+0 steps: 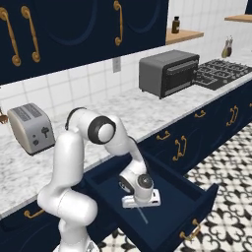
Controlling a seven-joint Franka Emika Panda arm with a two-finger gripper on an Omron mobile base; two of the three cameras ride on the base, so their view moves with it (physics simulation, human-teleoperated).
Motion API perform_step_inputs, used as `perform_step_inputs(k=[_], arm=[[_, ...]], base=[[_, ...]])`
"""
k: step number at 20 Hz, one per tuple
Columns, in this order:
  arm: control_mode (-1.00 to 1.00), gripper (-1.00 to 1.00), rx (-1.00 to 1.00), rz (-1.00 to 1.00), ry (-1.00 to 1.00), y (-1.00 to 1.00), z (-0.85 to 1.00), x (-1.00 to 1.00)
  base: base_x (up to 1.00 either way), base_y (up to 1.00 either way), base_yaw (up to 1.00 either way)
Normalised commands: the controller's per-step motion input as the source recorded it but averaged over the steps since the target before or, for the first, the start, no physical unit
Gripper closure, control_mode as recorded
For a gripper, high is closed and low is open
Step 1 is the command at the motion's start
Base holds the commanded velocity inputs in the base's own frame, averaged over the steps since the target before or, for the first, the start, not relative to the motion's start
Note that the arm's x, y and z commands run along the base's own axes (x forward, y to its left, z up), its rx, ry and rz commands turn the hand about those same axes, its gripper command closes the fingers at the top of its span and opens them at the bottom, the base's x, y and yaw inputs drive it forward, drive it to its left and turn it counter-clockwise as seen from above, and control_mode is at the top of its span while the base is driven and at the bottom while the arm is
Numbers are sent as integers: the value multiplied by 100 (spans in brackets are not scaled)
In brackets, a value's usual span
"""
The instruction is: Take a straw from the drawer in front and place it inside the glass cup on the dining counter.
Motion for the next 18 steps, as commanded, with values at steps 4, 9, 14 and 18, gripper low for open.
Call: perform_step_inputs(k=[4, 9, 14, 18], arm=[[-100, 100, 0, 6, 0, -6, -11, 3], [-100, 100, -3, 8, 0, -1, 0, 19], [-100, 100, -4, 9, 0, 0, 0, 8], [-100, 100, -3, 3, 0, 0, 32, -2]], base=[[0, 0, 0], [0, 0, 0], [0, 0, 0], [0, 0, 0]])
